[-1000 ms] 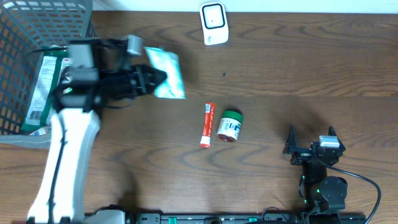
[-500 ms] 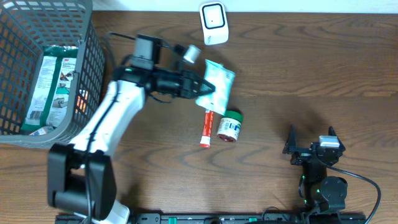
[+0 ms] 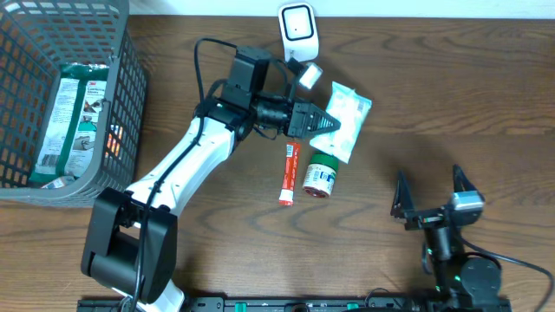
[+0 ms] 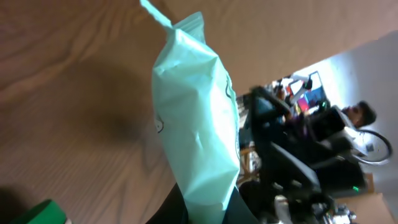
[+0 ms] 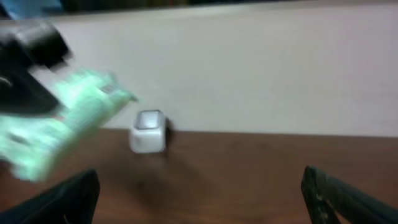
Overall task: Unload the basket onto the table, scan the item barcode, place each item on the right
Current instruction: 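Carry the wipes packet toward the right gripper and hand it over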
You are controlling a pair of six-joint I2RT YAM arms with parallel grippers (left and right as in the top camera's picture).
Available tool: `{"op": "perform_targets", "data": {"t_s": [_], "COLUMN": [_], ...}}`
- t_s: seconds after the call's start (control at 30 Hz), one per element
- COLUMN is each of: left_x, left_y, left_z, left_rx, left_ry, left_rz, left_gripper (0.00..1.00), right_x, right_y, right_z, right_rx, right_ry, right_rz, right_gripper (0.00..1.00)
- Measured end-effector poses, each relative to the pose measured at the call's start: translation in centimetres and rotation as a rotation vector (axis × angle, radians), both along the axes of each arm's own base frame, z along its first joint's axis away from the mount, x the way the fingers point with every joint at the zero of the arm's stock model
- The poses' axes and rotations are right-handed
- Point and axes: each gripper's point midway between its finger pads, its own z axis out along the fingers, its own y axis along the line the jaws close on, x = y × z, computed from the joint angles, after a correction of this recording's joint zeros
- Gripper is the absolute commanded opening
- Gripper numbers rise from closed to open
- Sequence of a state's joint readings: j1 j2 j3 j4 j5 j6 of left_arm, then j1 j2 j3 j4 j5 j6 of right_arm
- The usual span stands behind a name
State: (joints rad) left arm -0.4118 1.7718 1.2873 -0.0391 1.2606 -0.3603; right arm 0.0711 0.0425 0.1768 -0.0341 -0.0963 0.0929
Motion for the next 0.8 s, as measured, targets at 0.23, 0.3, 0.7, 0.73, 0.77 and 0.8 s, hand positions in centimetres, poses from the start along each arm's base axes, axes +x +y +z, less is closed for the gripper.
{"op": "perform_targets", "data": {"t_s": [0.23, 0.3, 0.7, 0.73, 0.77, 0.8], "left_x": [0.4, 0.1, 1.0, 1.3, 1.5, 1.7], "left_y": [0.9, 0.9, 3.3, 3.8, 4.2, 4.7], "left_z": [1.5, 1.8, 4.1, 4.1, 4.2, 4.2], "left_rx": [-0.057, -0.069, -0.144, -0.146, -0.148, -0.151], "left_ry": [0.038, 0.05, 0.074, 0.083, 0.088, 0.093], "left_rz": [-0.015, -0.032, -0.059, -0.052, -0.045, -0.04], "left_gripper": [0.07, 0.08, 0.08, 0.07, 0.07, 0.07], "right_x": [-1.4, -0.9, 0.7, 0.7, 0.7, 0.9], "right_y": [4.6, 6.7, 14.2, 14.3, 14.2, 14.1], "right_z": [7.6, 8.1, 7.8, 7.9, 8.0, 7.9], "right_rx": [0.041, 0.06, 0.218, 0.22, 0.225, 0.232], "right_ry": [0.086, 0.161, 0.402, 0.398, 0.399, 0.405], "right_rz": [0.284, 0.415, 1.076, 1.109, 1.129, 1.143], "right_gripper": [0.99, 0.99, 0.99, 0.99, 0.99, 0.99]}}
